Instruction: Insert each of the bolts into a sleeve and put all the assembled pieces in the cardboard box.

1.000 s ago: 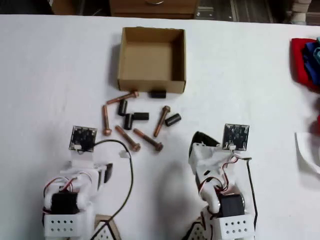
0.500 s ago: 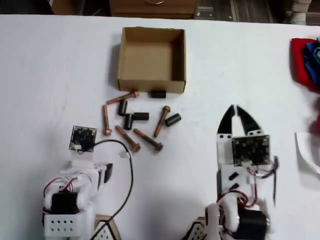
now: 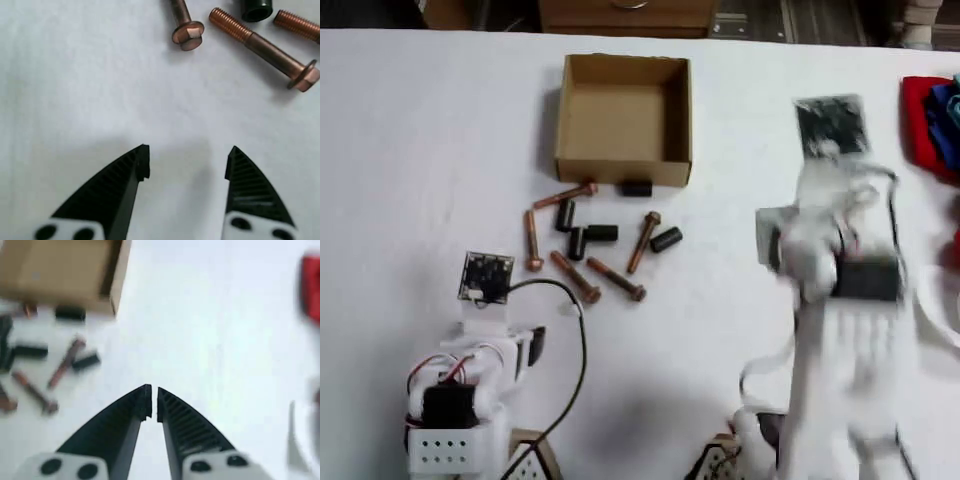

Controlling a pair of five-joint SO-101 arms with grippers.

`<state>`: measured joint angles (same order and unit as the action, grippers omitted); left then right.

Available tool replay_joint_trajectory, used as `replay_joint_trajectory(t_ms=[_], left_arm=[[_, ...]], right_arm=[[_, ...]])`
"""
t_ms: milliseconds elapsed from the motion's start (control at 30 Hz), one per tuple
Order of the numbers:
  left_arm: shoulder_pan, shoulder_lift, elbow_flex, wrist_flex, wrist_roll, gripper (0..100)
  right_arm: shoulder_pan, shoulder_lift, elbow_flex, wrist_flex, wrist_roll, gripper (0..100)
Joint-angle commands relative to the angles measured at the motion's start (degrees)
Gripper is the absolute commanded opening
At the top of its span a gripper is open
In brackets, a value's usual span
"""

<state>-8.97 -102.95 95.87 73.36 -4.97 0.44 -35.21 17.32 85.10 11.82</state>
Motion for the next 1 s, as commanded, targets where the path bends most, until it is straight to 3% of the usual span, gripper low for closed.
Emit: replay_joint_trajectory(t_ms=[0,67,200,433,533,767,967], left_arm=[[-0.6,-1.4,1.2,0.4,-0.3,26],[-0.6,-1.4,1.2,0.4,-0.3,26],[-0.6,-1.4,1.2,0.4,-0.3,26],[-0.6,-1.4,1.2,0.4,-0.3,26],[-0.6,-1.4,1.2,0.4,-0.3,26],[-0.6,-1.4,1.2,0.4,-0.3,26],[-0.6,-1.4,1.2,0.4,-0.3,26]], right_arm=[[0.1,16.0,-6.9,4.3,-0.4,2.0],[-2.1,21.8,-10.0,4.2,2.3,2.1],[-10.4,30.5,-14.0,4.8,14.8,3.3],[-22.2,40.1,-14.2,3.0,20.9,24.8],[-22.4,42.9,-14.2,0.9,24.6,29.4],[-17.5,46.8,-14.2,-4.6,44.9,29.1],[-16.9,48.4,-14.4,-5.5,49.6,29.1]])
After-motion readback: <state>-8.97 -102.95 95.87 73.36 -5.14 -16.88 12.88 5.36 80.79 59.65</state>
